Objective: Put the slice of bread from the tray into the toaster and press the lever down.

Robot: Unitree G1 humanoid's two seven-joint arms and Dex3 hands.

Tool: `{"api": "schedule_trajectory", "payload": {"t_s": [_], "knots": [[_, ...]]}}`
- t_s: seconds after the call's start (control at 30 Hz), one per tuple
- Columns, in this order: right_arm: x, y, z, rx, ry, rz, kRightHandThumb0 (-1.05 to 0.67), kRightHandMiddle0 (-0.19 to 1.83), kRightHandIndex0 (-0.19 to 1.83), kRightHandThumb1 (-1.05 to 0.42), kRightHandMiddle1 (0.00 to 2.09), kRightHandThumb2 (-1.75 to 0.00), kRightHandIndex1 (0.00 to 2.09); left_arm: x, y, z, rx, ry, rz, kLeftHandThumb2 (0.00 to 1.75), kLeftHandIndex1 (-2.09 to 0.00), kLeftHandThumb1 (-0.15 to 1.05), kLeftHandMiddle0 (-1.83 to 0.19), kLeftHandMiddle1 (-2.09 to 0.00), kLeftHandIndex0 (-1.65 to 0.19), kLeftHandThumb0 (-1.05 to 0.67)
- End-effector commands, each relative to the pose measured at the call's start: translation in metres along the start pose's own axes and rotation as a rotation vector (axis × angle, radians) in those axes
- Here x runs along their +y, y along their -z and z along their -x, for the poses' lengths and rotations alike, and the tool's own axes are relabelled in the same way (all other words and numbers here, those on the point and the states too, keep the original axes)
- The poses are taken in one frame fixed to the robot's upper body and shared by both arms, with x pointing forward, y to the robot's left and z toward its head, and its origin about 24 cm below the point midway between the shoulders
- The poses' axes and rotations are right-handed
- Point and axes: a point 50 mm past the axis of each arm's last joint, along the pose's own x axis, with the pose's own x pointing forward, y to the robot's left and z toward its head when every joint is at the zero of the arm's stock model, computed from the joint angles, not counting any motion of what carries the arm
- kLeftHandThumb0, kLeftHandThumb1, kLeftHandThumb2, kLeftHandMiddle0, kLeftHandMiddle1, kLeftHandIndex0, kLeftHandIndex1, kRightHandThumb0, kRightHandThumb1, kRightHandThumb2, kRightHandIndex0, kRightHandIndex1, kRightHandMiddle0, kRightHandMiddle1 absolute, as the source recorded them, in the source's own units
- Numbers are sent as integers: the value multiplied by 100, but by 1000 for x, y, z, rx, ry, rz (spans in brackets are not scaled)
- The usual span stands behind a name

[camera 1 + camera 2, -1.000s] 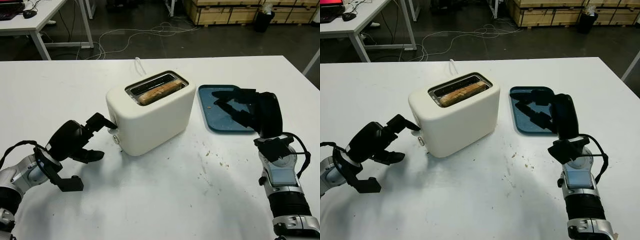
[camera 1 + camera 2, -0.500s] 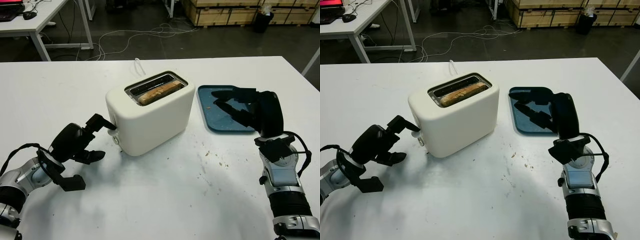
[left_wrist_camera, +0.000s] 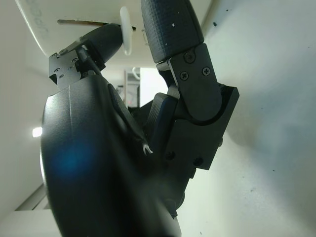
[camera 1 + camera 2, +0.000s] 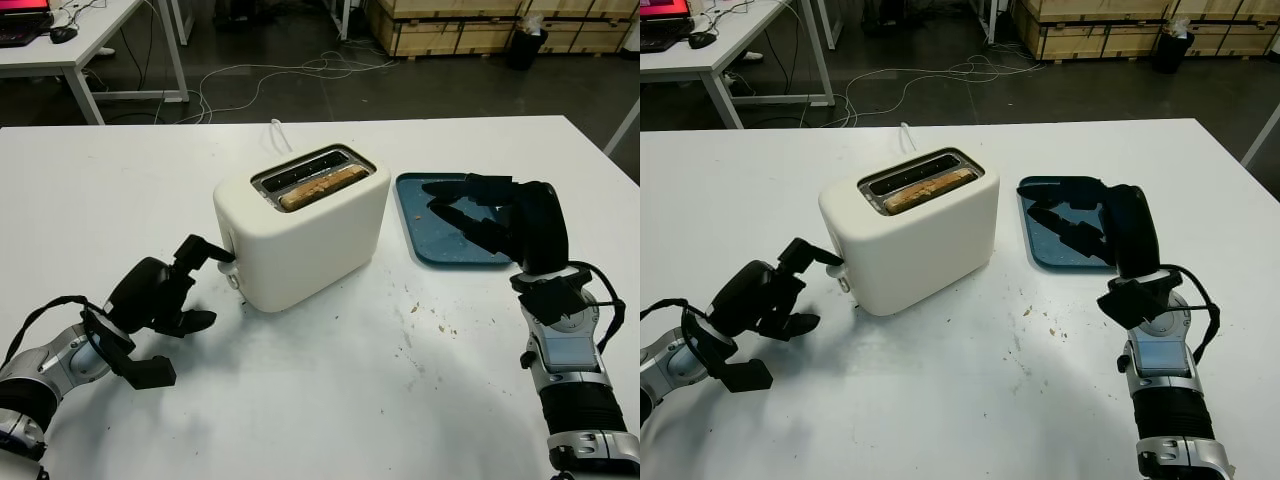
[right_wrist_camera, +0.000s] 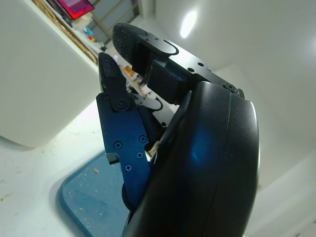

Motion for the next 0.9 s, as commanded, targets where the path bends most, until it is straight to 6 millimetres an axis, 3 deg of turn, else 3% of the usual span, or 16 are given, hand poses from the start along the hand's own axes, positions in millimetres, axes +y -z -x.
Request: {"api": "schedule_trajectory", "payload": {"t_s": [0.0,0.17,0.23,0.27,0.3,0.33,0.4,0.57,0.73,0.77,0.87], "knots": [[-3,-2,-2,-11,6,12,-28,116,88,-92,5,-1,84,-36,9,23,110,252,-19,71,-144,92,-151,-140,-42,-105],[-2,-2,-2,-7,4,8,-27,115,88,-92,4,-3,82,-39,12,24,134,314,-33,72,-145,92,-143,-131,-47,-105],[-2,-2,-1,-5,1,7,-27,115,88,-92,4,-3,81,-42,13,25,148,373,-55,70,-137,92,-134,-116,-62,-105],[-2,-2,-1,-4,-1,7,-27,115,88,-92,4,-4,81,-43,14,24,150,418,-80,70,-140,92,-135,-116,-74,-105],[-1,-2,-1,-4,-3,6,-26,114,88,-92,4,-4,81,-45,15,24,151,461,-103,70,-138,92,-148,-131,-110,-105],[-1,-2,-1,-4,-4,7,-26,114,89,-92,4,-4,81,-46,16,23,154,509,-125,69,-129,92,-153,-139,-128,-105],[-1,-1,-1,-3,-6,6,-27,115,89,-92,4,-3,82,-50,18,20,170,640,-183,64,-107,92,-156,-137,-151,-105],[-1,-1,0,-3,0,13,-27,115,90,-92,4,-3,83,-49,17,9,180,812,-274,46,-60,92,-157,-103,-154,-105],[0,-1,-1,2,1,-4,-27,114,88,-92,4,-3,83,-34,10,-8,149,774,-302,58,-109,92,-157,-143,-157,-105],[0,-1,-1,3,-1,-3,-27,114,87,-92,3,-4,83,-37,9,-10,156,814,-307,57,-107,92,-157,-142,-157,-105],[0,-2,0,2,-1,25,-28,115,88,-92,4,-4,83,-61,11,-7,196,994,-353,48,-65,92,-157,-109,-157,-105]]}}
